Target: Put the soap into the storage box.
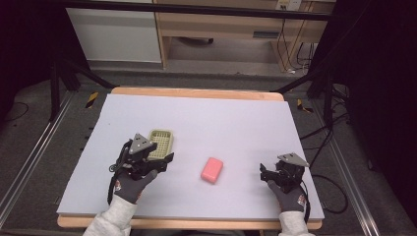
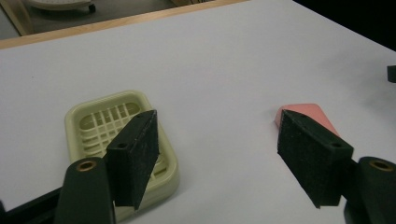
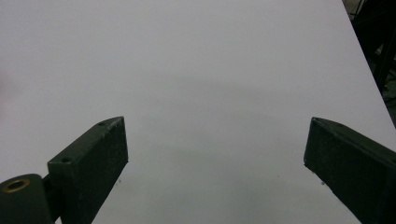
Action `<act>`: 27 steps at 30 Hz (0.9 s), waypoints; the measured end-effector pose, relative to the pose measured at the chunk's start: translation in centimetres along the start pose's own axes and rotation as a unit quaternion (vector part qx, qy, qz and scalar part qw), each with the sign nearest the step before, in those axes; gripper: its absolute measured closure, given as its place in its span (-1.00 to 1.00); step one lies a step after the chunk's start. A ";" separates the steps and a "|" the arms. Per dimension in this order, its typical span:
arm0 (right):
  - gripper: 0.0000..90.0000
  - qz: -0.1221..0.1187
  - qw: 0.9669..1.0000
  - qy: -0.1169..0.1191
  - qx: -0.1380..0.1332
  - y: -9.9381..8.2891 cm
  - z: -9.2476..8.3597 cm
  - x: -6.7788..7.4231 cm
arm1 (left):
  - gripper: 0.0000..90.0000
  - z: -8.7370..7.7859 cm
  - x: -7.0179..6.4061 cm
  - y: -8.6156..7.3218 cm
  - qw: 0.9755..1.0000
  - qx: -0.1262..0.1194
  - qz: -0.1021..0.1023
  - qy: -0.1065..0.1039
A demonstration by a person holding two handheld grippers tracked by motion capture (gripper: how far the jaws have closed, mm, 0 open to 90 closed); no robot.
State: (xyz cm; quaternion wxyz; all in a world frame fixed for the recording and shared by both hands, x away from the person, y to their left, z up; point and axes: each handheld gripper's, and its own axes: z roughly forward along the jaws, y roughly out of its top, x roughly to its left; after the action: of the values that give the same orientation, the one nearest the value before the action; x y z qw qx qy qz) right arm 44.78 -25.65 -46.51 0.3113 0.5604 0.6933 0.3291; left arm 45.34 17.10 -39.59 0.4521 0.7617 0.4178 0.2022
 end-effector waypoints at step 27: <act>-0.85 0.005 1.000 -0.003 -0.003 0.0 -0.1 -0.1 | -0.38 3.2 -3.4 1.0 0.999 0.019 0.032 -0.022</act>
State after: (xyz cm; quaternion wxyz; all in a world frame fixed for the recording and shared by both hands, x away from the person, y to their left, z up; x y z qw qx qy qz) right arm 44.72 -25.76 -46.47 0.3134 0.5641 0.6885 0.3308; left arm 46.02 12.45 -40.14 0.4398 0.7877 0.3866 0.1917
